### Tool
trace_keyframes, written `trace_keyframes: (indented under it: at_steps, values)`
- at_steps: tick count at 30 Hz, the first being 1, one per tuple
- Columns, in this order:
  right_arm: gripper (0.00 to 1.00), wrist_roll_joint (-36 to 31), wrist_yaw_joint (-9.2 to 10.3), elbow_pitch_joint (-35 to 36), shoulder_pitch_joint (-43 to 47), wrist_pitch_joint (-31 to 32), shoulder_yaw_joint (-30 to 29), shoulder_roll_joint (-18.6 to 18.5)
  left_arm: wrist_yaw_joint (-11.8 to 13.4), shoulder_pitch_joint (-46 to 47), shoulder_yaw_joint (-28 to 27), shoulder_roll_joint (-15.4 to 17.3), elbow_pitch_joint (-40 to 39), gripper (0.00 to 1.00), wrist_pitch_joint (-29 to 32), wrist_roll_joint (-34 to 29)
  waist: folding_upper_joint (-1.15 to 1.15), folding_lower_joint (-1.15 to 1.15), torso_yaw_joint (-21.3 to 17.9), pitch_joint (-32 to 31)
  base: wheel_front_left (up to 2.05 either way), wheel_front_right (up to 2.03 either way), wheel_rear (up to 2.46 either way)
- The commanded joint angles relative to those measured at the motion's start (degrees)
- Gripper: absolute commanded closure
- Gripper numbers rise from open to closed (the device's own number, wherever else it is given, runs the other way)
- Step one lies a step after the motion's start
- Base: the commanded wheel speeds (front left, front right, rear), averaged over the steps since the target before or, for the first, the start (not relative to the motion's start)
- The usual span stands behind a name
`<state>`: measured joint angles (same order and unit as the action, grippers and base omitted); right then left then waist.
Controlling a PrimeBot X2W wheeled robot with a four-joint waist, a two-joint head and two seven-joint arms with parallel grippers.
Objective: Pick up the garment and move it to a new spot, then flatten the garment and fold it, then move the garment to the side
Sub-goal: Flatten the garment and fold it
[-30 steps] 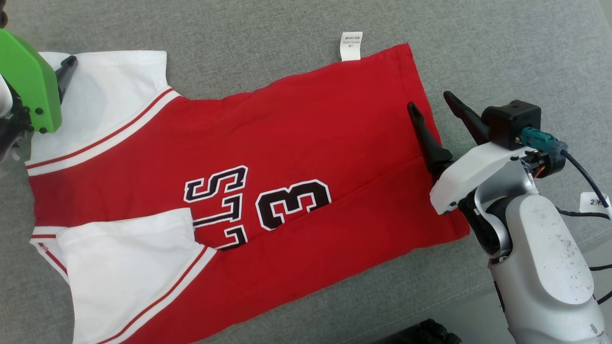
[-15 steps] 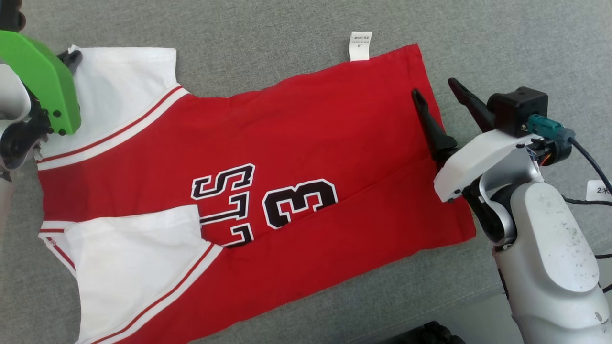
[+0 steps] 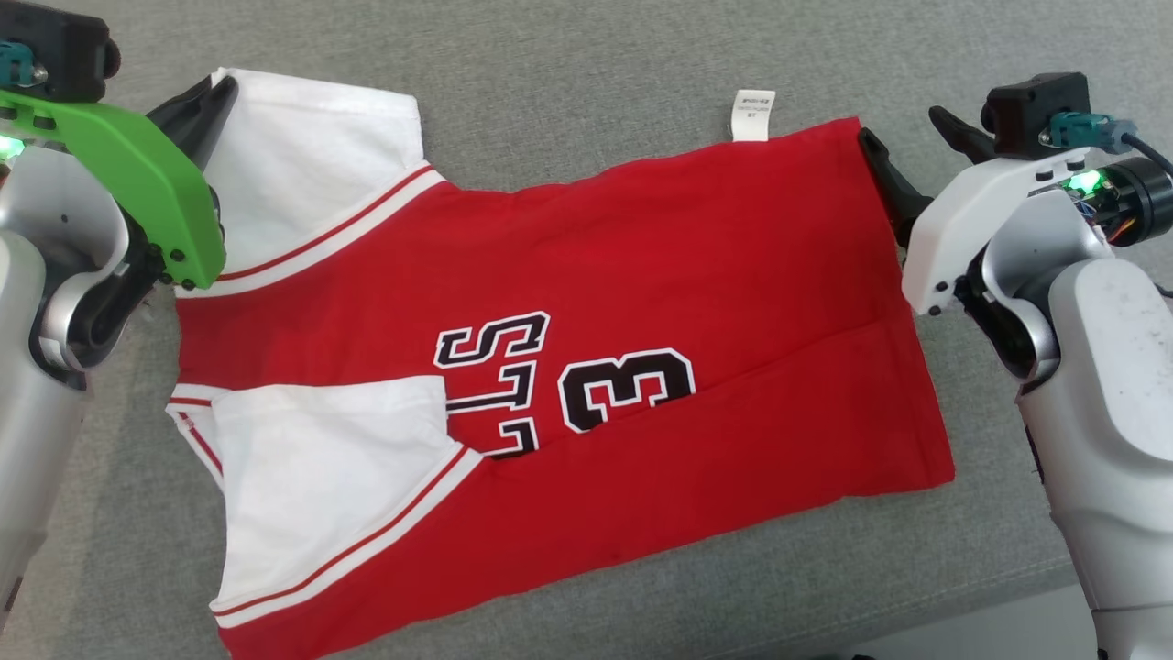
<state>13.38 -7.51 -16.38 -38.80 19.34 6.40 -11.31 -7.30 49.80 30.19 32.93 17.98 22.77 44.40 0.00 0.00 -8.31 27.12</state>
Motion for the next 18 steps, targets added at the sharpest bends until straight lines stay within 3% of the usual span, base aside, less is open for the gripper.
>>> trace_keyframes:
  at_steps: [1,9,18]
  values:
    - [0.0,0.9,0.05,-1.2,-1.2,1.0,0.2,-0.6,-0.2,-1.3,0.2,-0.1,-1.0,1.0,-1.1,0.6,0.0,0.0,1.9,-1.2,0.0,0.0,0.0]
    - [0.0,3.4,0.05,-8.4,-4.9,6.8,3.9,-3.2,-0.2,-3.8,1.7,-0.5,-6.0,1.0,-4.5,0.9,0.0,0.0,4.4,-1.8,0.0,0.0,0.0]
    - [0.0,3.6,0.05,-15.8,-8.7,6.4,4.9,-3.5,-0.2,-4.2,2.5,-1.5,-7.8,1.0,-6.8,1.9,0.0,0.0,5.6,-1.8,0.0,0.0,0.0]
